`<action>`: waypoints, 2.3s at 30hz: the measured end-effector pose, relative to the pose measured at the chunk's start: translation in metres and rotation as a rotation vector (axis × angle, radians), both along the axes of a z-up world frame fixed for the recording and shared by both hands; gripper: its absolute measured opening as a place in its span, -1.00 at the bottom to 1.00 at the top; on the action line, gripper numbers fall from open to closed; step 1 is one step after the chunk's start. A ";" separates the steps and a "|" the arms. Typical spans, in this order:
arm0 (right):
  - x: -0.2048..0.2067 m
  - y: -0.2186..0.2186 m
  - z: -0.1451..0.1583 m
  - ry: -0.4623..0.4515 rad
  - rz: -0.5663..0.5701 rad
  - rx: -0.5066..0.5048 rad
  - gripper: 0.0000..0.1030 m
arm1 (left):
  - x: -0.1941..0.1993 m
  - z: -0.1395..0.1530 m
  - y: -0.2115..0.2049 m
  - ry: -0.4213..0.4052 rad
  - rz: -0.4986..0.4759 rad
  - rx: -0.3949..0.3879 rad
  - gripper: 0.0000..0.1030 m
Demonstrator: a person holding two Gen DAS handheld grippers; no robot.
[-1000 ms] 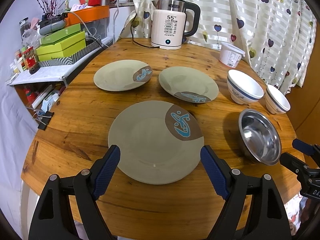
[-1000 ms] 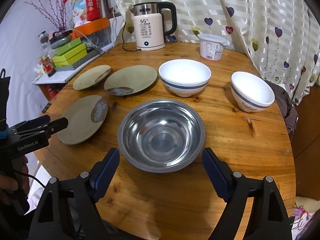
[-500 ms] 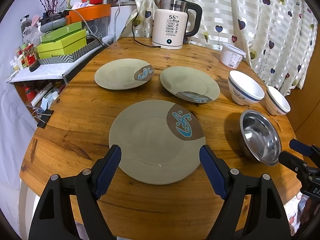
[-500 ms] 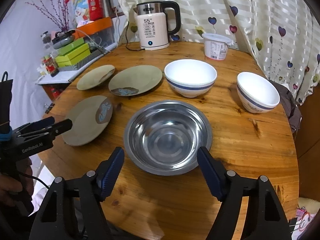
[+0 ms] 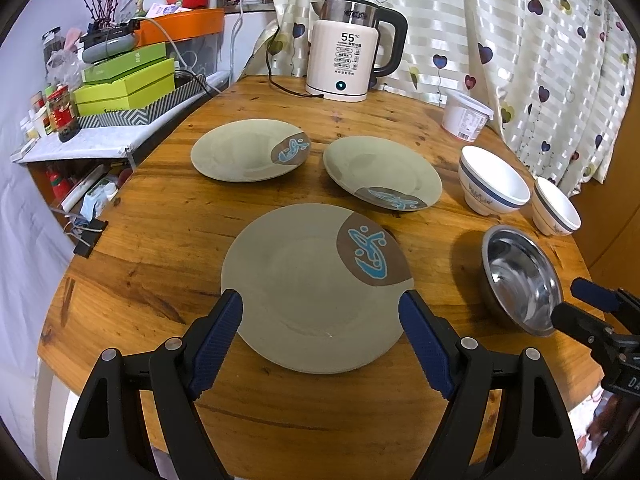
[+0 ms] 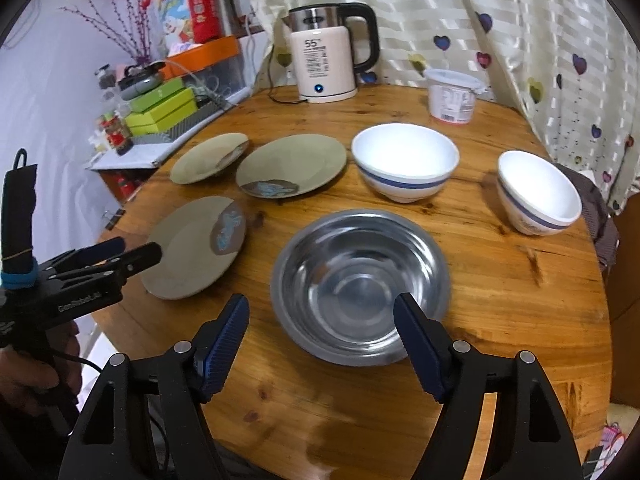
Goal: Organize plates and bowls
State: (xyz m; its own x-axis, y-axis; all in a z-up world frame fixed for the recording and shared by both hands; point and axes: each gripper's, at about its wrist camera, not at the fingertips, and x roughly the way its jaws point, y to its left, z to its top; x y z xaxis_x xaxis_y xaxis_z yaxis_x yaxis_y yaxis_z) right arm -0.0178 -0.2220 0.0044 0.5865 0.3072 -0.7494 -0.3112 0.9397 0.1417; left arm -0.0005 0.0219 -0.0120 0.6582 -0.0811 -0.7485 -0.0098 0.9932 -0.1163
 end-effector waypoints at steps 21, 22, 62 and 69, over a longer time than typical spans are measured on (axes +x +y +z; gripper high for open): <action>0.035 0.030 0.013 0.024 0.069 0.095 0.35 | 0.012 0.005 0.024 -0.026 0.043 -0.016 0.57; 0.038 0.033 0.016 0.021 0.076 0.101 0.35 | 0.013 0.005 0.025 -0.028 0.046 -0.017 0.57; 0.159 0.152 0.012 0.089 0.224 0.058 0.34 | 0.092 0.002 0.120 -0.033 0.176 -0.080 0.30; 0.195 0.175 0.005 0.107 0.246 0.038 0.31 | 0.118 -0.009 0.132 -0.006 0.188 -0.109 0.30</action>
